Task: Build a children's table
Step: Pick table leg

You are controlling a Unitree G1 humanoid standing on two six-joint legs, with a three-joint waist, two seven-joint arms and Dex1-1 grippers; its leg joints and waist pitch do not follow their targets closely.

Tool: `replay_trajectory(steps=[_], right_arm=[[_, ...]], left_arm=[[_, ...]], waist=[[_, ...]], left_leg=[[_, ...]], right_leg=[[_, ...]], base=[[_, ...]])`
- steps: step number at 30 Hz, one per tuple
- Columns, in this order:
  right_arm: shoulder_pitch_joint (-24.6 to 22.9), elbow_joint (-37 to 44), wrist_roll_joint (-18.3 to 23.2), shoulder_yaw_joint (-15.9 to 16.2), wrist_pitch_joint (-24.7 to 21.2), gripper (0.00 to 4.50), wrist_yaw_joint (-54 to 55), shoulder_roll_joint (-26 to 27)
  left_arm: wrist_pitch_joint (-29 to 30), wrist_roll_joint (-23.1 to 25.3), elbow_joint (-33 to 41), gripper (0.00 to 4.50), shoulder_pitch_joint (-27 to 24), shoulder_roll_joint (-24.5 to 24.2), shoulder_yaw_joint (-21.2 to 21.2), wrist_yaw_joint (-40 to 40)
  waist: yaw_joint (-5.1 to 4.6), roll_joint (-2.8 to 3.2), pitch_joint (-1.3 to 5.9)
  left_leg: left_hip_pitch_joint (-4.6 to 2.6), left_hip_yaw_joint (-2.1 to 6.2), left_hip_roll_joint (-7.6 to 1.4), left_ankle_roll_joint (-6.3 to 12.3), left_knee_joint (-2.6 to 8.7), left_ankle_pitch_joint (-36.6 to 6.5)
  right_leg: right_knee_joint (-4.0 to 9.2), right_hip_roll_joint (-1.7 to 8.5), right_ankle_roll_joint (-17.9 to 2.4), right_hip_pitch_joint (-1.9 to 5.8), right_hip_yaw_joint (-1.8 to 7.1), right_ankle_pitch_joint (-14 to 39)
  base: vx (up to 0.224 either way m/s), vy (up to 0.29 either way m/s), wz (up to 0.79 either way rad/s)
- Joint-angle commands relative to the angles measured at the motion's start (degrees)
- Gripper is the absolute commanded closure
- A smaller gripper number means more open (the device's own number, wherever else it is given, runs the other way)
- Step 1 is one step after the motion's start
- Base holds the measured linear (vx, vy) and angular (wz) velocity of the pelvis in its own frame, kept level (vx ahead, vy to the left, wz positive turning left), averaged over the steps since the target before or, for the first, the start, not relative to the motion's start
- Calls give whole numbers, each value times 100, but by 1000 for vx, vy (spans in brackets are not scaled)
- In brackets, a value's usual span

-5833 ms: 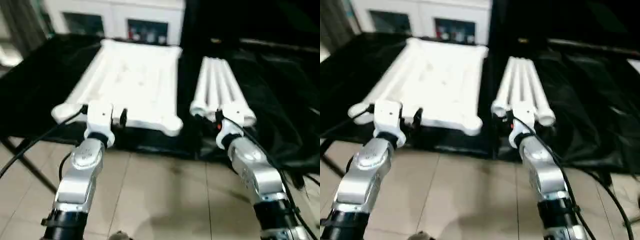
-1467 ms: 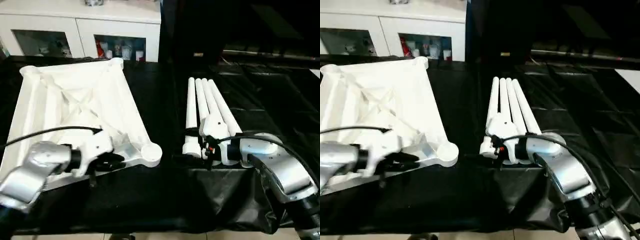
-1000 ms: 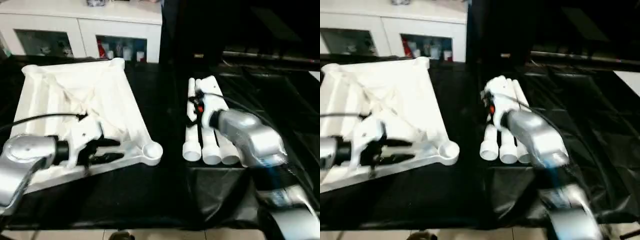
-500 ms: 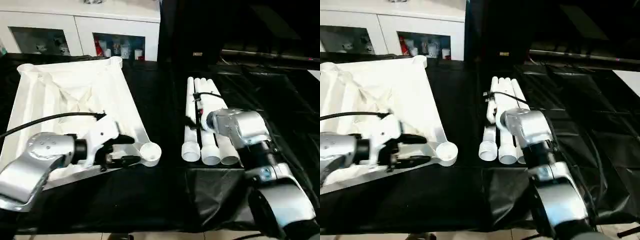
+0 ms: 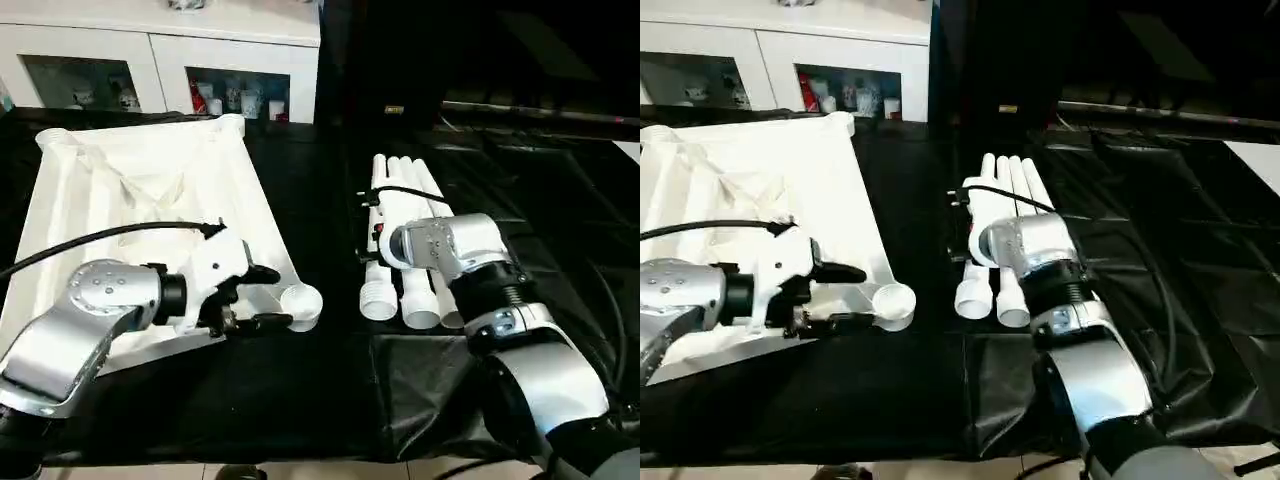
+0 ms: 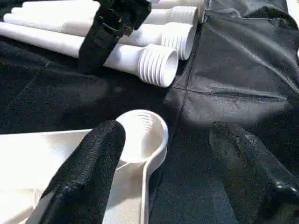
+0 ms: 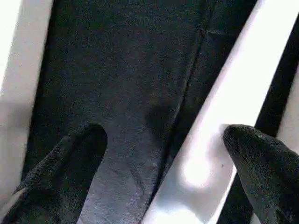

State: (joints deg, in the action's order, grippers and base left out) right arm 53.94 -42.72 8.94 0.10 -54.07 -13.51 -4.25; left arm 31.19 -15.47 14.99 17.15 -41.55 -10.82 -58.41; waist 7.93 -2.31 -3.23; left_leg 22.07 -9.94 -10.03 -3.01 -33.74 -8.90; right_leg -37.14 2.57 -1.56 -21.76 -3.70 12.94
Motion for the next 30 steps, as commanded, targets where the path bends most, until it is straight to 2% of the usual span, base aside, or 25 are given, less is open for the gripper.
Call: replay_trajectory(steps=[1,6,12,22,30], right_arm=[[114,11,68,-138,49,0,23,-13],[242,-153,74,-325,142,0,204,-85],[265,-246,46,-458,286,0,364,-140],[162,-760,-45,-386,294,0,372,-60],[212,-1013,-1,-471,378,0,385,-2]], left_arm=[[43,-2,99,112,36,-44,-29,-13],[27,-6,102,112,26,-53,-41,-26],[17,-19,79,112,53,-58,-59,-75],[25,-12,91,112,44,-72,-103,-102],[91,-43,175,112,3,-102,-85,-121]], waist=[[-38,154,362],[-41,161,382],[-42,172,373],[-39,167,377],[-31,141,370]], left_leg=[[-206,147,-337,-800,446,-1653],[-193,139,-329,-809,434,-1441],[-196,136,-326,-808,432,-1498],[-186,134,-325,-780,425,-1459],[-187,130,-333,-762,431,-1494]], right_leg=[[436,597,-644,118,362,926],[397,576,-668,134,351,598],[415,579,-660,130,354,694],[405,580,-706,141,349,621],[415,600,-720,136,356,735]], base=[[0,0,0],[0,0,0],[0,0,0],[0,0,0],[0,0,0]])
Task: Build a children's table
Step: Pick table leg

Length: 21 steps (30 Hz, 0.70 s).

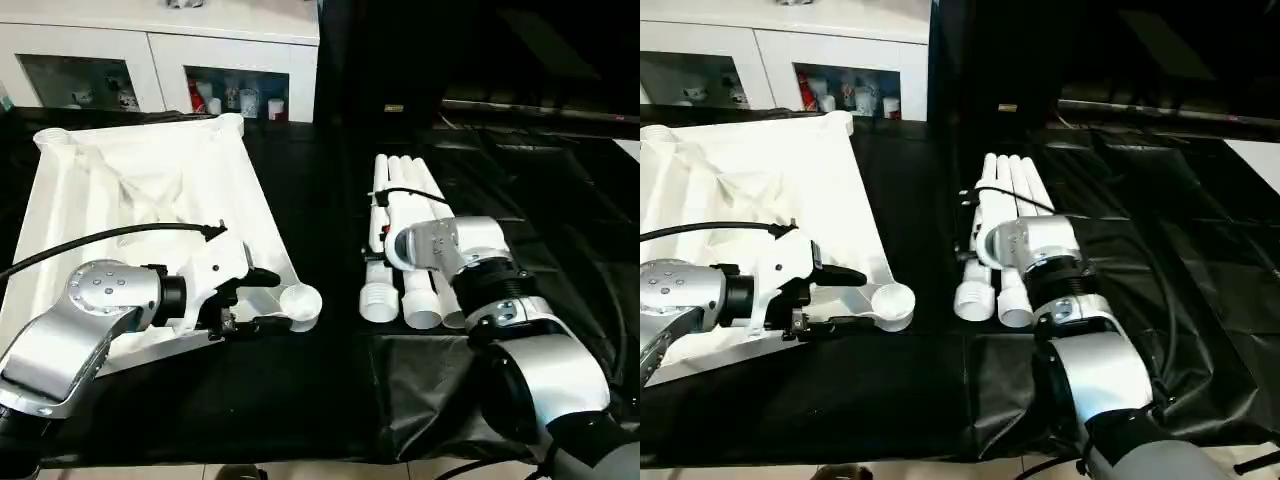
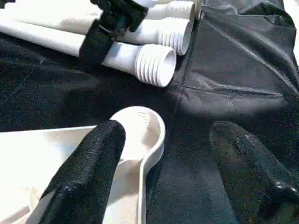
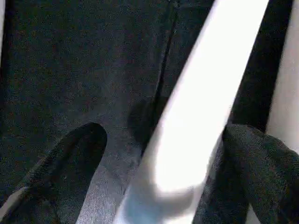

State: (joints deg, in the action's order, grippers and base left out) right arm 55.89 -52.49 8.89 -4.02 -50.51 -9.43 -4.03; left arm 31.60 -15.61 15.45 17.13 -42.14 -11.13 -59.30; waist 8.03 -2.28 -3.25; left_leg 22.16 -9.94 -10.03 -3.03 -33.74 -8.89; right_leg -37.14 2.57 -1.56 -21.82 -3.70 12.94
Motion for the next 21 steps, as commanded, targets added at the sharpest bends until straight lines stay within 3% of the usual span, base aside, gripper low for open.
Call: replay_trajectory(steps=[1,18,19,21], right_arm=[[31,-72,15,-68,17,0,-41,-21],[106,-427,204,-390,13,137,22,-11],[117,-451,212,-416,23,153,31,-15],[138,-494,224,-495,37,165,79,-22]], left_arm=[[53,-29,130,112,6,-42,-55,-34],[-101,116,95,103,67,36,-143,41],[-124,143,85,75,67,44,-149,65],[-210,263,40,68,81,82,-176,182]], waist=[[-36,137,371],[-31,135,375],[-32,142,377],[-38,145,378]], left_leg=[[-191,129,-333,-754,431,-1490],[-191,129,-341,-737,432,-1479],[-190,129,-339,-743,433,-1463],[-195,128,-340,-761,433,-1485]], right_leg=[[416,601,-714,143,355,753],[426,611,-693,142,356,811],[416,602,-693,141,351,784],[415,600,-698,137,351,766]], base=[[0,0,0],[0,0,0],[0,0,0],[0,0,0]])
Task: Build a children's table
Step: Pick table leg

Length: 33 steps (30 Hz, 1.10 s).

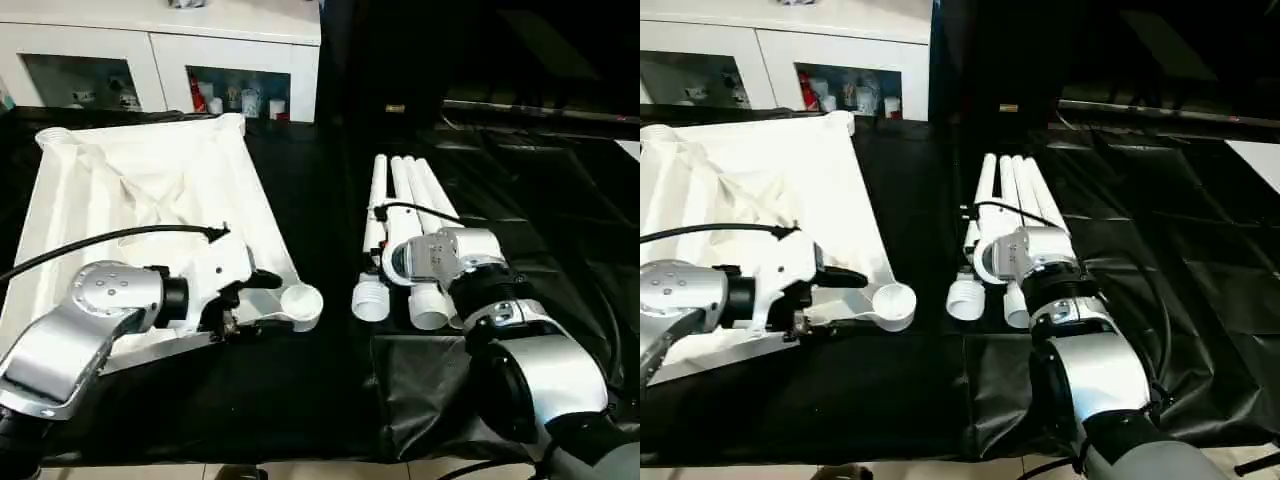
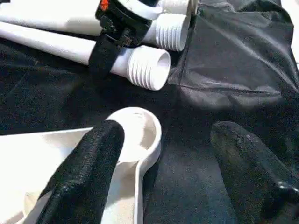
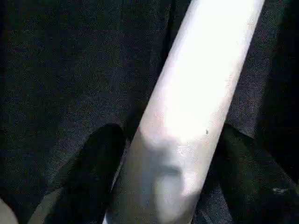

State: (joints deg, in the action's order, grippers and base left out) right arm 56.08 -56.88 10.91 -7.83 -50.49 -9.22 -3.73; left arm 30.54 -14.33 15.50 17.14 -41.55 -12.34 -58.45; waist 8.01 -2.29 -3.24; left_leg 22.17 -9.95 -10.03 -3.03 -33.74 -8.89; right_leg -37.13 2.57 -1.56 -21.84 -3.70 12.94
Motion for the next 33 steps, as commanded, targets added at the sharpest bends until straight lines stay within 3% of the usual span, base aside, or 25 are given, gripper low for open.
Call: replay_trajectory(steps=[1,4,10,14,19,21,22,25,30,31,32,33], right_arm=[[119,-56,21,-121,34,171,63,-52],[107,-60,26,-153,29,202,85,-48],[87,-97,64,-182,35,250,144,-43],[102,-55,86,-281,62,260,189,-42],[139,414,432,-634,270,263,137,-43],[53,920,689,-806,539,263,-77,16],[-182,1622,726,-664,1007,263,-458,55],[-490,2338,634,-371,1414,264,-854,17],[-1047,3579,1296,-277,1059,264,-2087,-237],[-1155,3790,1422,-271,1056,264,-2292,-287],[-1268,3984,1526,-249,1056,264,-2474,-349],[-1363,4139,1607,-227,1059,264,-2616,-400]], left_arm=[[-116,171,28,63,81,31,-63,135],[-111,317,-14,24,89,82,-96,324],[-317,452,-98,0,38,241,-27,619],[-456,316,-223,0,23,583,240,936],[-857,228,-477,0,233,1031,588,1401],[-978,132,-662,0,464,1490,891,1974],[-741,-32,-808,0,722,1824,1110,2343],[-269,-335,-958,0,996,2105,1289,2481],[292,-704,-1253,0,1517,2697,1504,2982],[313,-795,-1303,0,1617,2819,1575,3086],[442,-927,-1347,0,1723,2942,1665,3175],[585,-1045,-1386,0,1815,3046,1748,3246]], waist=[[-38,139,377],[-41,146,382],[-38,147,381],[-35,142,386],[-29,122,401],[-25,119,397],[-7,115,408],[6,80,429],[15,45,411],[71,59,431],[56,27,430],[77,26,436]], left_leg=[[-191,129,-340,-760,432,-1478],[-192,130,-342,-754,428,-1443],[-191,132,-339,-747,426,-1483],[-184,135,-337,-745,424,-1446],[-188,123,-337,-673,408,-1375],[-173,122,-341,-629,411,-1286],[-182,114,-351,-610,393,-1272],[-159,123,-338,-490,376,-993],[-130,121,-326,-276,370,-861],[-164,106,-343,-227,333,-876],[-114,121,-335,-175,346,-758],[-132,122,-344,-159,338,-744]], right_leg=[[419,602,-696,145,353,747],[410,601,-686,147,350,705],[417,606,-711,147,348,728],[414,596,-718,156,343,662],[414,595,-702,167,346,521],[412,595,-699,175,346,386],[406,599,-692,183,344,264],[376,601,-699,205,321,-15],[414,596,-712,253,331,-2],[429,613,-710,241,341,-54],[408,596,-758,278,325,-172],[405,604,-781,264,319,-194]], base=[[0,0,0],[0,0,0],[0,0,0],[0,0,0],[0,0,0],[0,0,0],[0,0,0],[0,0,0],[0,0,0],[0,0,0],[0,0,0],[0,0,0]])
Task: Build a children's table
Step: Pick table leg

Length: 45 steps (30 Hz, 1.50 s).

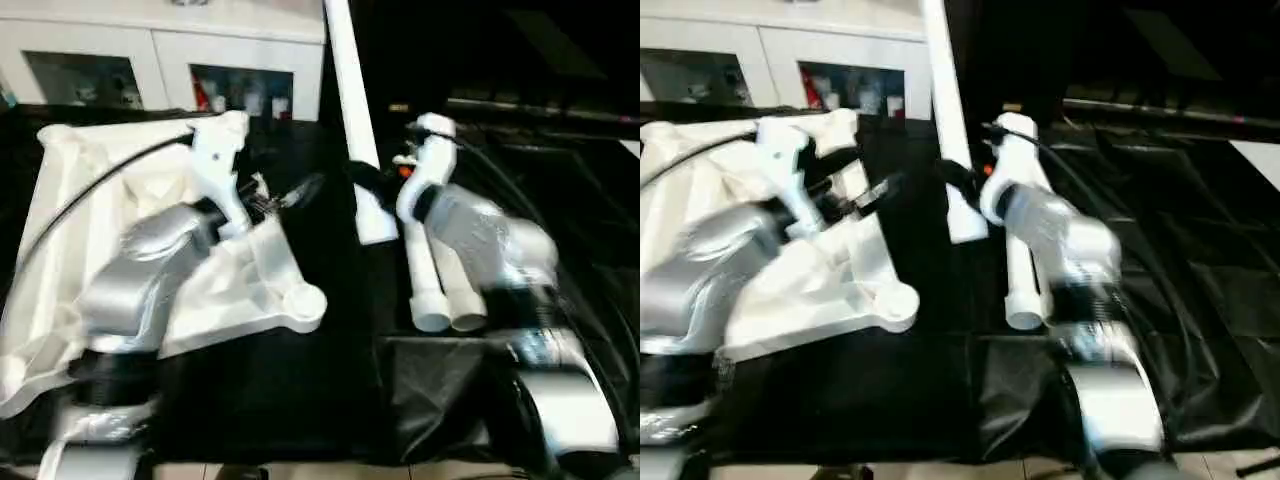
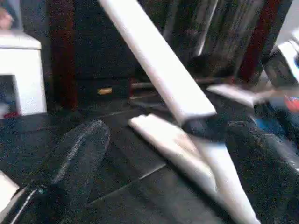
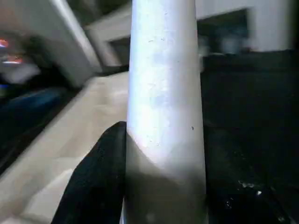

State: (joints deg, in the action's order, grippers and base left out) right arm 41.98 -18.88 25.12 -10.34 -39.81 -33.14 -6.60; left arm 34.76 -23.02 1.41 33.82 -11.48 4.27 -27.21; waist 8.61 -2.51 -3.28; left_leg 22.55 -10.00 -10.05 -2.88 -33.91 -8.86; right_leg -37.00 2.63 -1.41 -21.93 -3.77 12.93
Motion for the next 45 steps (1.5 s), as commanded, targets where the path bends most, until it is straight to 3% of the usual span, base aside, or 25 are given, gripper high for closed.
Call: replay_trajectory(steps=[1,3,4,6,11,18,19,25,33,34,38,39,43,45], right_arm=[[-237,733,388,171,-105,264,-712,-320],[-486,1068,562,319,-224,264,-1120,-506],[-635,1332,750,365,-369,264,-1396,-606],[-689,1442,822,384,-438,264,-1499,-646],[-927,1908,1084,471,-661,264,-1789,-789],[-976,2034,1136,571,-636,264,-1807,-855],[-967,2032,1121,577,-626,264,-1783,-846],[-932,2024,1141,596,-599,264,-1636,-802],[-907,1987,1077,655,-492,264,-1534,-798],[-894,1976,1005,679,-436,264,-1476,-792],[-770,1830,85,1059,284,264,-715,-612],[-770,1830,85,1059,284,264,-715,-612],[-705,1670,-708,1535,876,264,-79,-450],[-716,1675,-800,1665,959,264,-60,-417]], left_arm=[[351,-542,-81,0,395,290,283,271],[542,-866,-138,0,590,468,445,328],[719,-1073,-180,0,722,573,574,354],[793,-1114,-197,0,765,592,614,367],[1120,-1458,-229,0,972,685,853,487],[1451,-1593,-177,0,1012,616,821,606],[1496,-1616,-164,27,1018,610,823,623],[1843,-1964,-147,80,1075,630,1027,726],[1896,-1943,-87,148,1006,530,929,722],[1903,-1945,-80,148,1019,534,929,765],[1976,-1650,-98,178,1088,544,787,1258],[1976,-1650,-98,184,1088,544,787,1258],[1891,-1570,-177,228,1086,858,868,1721],[1797,-1581,-233,237,1083,953,925,1813]], waist=[[9,37,434],[69,13,419],[72,21,415],[68,2,404],[57,5,397],[105,17,399],[111,17,401],[119,29,404],[120,32,393],[124,24,393],[88,39,390],[81,33,393],[68,33,396],[67,28,393]], left_leg=[[-158,132,-337,-135,351,-722],[-146,118,-330,-41,319,-757],[-150,127,-337,-22,325,-777],[-131,134,-329,25,328,-770],[-154,134,-334,-11,324,-819],[-154,143,-340,-72,336,-858],[-155,143,-341,-74,333,-831],[-145,145,-328,-96,332,-827],[-157,149,-340,-153,351,-923],[-149,149,-338,-162,350,-907],[-154,159,-342,-297,370,-930],[-156,154,-337,-298,366,-938],[-147,154,-333,-305,360,-916],[-148,147,-326,-264,359,-929]], right_leg=[[396,606,-847,273,320,-159],[437,628,-870,309,328,-30],[447,634,-876,288,325,62],[464,623,-857,290,317,236],[512,615,-784,260,314,683],[526,617,-710,247,313,764],[514,616,-713,243,315,712],[502,612,-770,247,309,569],[530,619,-643,241,318,763],[523,619,-626,245,319,759],[514,615,-575,225,318,776],[518,614,-576,228,321,769],[505,609,-591,235,322,623],[511,607,-602,240,330,586]], base=[[0,0,0],[0,0,0],[0,0,0],[0,0,0],[0,0,0],[0,0,0],[0,0,0],[0,0,0],[0,0,0],[0,0,0],[0,0,0],[0,0,0],[0,0,0],[0,0,0]])
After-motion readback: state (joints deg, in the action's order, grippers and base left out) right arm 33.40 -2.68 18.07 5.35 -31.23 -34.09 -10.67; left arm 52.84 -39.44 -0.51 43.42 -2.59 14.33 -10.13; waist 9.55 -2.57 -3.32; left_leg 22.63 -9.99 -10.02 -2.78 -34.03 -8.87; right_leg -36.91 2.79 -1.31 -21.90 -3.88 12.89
